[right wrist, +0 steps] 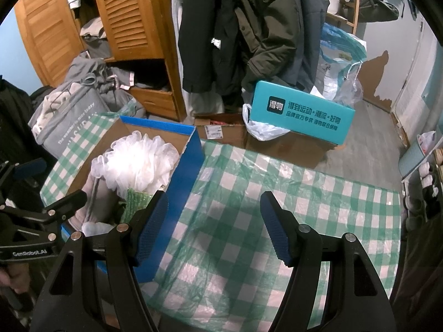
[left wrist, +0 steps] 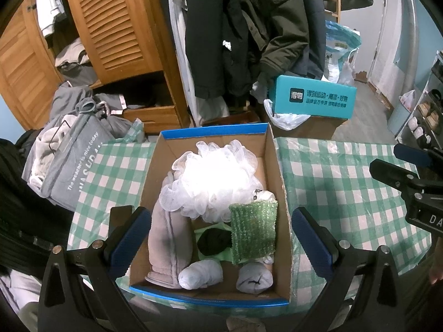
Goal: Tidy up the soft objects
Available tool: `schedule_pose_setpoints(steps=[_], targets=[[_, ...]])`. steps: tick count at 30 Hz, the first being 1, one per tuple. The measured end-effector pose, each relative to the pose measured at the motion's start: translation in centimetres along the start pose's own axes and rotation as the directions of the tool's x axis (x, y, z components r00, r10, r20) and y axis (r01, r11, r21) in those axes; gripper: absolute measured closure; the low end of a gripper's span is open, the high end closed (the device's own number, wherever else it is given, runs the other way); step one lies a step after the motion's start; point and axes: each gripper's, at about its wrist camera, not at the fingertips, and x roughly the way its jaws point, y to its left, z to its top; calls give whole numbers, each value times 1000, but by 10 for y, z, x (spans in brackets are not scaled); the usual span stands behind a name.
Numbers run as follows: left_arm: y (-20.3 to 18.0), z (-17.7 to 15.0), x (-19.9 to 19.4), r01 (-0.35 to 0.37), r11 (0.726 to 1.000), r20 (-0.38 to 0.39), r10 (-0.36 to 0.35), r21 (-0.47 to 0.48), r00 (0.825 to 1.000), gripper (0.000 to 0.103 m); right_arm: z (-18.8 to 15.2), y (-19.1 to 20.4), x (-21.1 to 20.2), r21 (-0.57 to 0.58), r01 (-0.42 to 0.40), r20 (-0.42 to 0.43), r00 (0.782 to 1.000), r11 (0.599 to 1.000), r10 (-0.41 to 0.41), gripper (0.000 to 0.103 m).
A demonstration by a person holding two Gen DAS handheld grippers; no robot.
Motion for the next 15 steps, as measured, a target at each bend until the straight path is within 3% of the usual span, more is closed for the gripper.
schedule_pose_setpoints(steps=[15], targets=[[0, -2, 1, 4, 1000, -1, -4, -5, 1000, 1, -1, 1, 1, 0, 1, -3, 1000, 1000, -1, 35]])
